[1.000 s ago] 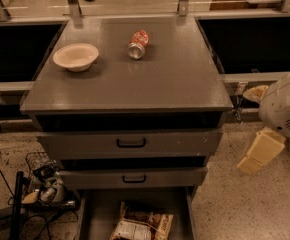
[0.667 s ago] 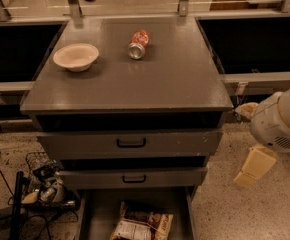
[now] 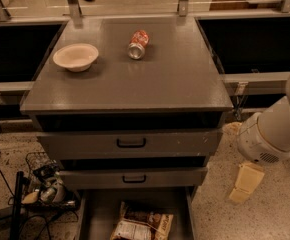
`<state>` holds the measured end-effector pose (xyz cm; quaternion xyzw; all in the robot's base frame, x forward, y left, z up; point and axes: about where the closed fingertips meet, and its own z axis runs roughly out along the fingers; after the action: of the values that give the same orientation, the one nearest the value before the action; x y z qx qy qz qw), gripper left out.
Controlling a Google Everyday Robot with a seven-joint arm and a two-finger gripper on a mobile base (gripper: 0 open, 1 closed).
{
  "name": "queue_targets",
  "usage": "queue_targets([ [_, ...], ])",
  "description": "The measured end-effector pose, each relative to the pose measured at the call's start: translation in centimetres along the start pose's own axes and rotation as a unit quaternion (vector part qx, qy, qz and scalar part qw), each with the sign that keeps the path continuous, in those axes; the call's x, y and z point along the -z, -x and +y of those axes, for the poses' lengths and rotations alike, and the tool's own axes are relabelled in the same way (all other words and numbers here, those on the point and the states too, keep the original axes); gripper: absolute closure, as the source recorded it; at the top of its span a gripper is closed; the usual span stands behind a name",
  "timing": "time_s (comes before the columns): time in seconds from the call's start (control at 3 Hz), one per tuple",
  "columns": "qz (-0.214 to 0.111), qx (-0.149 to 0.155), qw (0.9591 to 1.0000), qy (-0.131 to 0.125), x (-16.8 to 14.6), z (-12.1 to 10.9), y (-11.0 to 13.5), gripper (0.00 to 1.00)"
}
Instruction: Pick brown chip bag from bottom drawer and place on counter
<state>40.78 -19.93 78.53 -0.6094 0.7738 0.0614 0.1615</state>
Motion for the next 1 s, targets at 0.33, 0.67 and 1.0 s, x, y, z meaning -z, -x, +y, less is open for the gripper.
queue_targets([
  [0.33, 0.010, 0.003, 0.9995, 0.031, -2.3, 0.3, -0.6, 0.00],
  [0.67, 0.010, 0.003, 0.9995, 0.031, -2.3, 0.3, -0.6, 0.00],
  [1.0, -0.004, -0.017, 0.9991, 0.038, -4.9, 0.8, -1.1, 0.00],
])
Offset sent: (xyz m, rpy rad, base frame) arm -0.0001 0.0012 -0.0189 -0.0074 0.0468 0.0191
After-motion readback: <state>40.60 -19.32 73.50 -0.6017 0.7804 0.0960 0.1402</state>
